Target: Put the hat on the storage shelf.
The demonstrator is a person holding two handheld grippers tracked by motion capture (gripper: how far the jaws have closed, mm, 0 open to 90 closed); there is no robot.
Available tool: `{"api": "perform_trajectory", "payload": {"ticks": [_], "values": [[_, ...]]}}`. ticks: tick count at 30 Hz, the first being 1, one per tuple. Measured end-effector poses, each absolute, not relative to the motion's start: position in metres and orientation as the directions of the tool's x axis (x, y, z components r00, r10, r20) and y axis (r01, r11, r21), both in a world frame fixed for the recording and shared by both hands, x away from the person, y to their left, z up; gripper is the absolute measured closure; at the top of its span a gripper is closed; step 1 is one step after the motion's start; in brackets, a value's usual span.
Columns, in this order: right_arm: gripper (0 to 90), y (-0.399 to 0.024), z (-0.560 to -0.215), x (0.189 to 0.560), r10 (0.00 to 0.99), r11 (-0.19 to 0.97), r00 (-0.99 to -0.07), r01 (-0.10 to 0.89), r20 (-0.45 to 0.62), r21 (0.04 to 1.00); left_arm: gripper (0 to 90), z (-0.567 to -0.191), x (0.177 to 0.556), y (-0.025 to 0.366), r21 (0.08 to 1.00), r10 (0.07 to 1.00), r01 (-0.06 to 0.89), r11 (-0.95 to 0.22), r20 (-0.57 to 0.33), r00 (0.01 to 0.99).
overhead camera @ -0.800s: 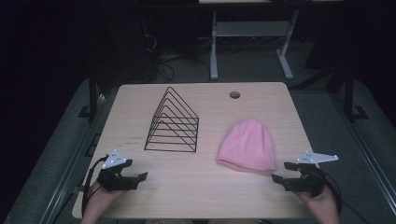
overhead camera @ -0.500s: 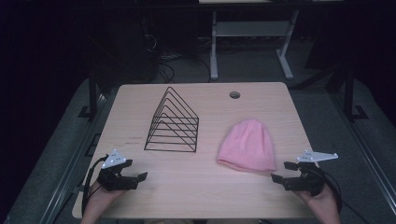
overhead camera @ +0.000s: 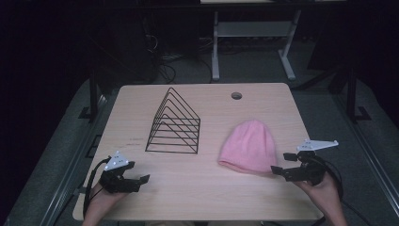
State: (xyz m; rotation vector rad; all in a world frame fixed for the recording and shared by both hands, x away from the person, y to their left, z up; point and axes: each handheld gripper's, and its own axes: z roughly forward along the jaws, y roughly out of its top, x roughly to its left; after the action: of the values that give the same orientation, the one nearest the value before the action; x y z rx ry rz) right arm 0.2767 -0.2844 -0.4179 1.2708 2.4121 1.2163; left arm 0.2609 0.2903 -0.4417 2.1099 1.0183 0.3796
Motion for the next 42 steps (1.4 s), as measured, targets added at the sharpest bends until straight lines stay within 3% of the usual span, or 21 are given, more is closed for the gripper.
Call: {"api": "perform_trajectory", "payload": {"ticks": [8,20,42], "values": [[18.5,-0.279,-0.402,0.299,0.73,0.332,-0.645,0.625,0.228,0.706,17.6,-0.442,0.261,0.292,0.741,0.77,0.545,-0.392,-0.06,0.635],[20.5,-0.27,-0.384,0.36,0.73,0.373,-0.641,0.663,0.234,0.649,17.6,-0.442,0.261,0.294,0.745,0.776,0.55,-0.378,-0.07,0.627],[24.0,-0.261,-0.405,0.441,0.773,0.408,-0.592,0.74,0.229,0.535,18.0,-0.444,0.263,0.295,0.738,0.772,0.553,-0.387,-0.068,0.631]]}}
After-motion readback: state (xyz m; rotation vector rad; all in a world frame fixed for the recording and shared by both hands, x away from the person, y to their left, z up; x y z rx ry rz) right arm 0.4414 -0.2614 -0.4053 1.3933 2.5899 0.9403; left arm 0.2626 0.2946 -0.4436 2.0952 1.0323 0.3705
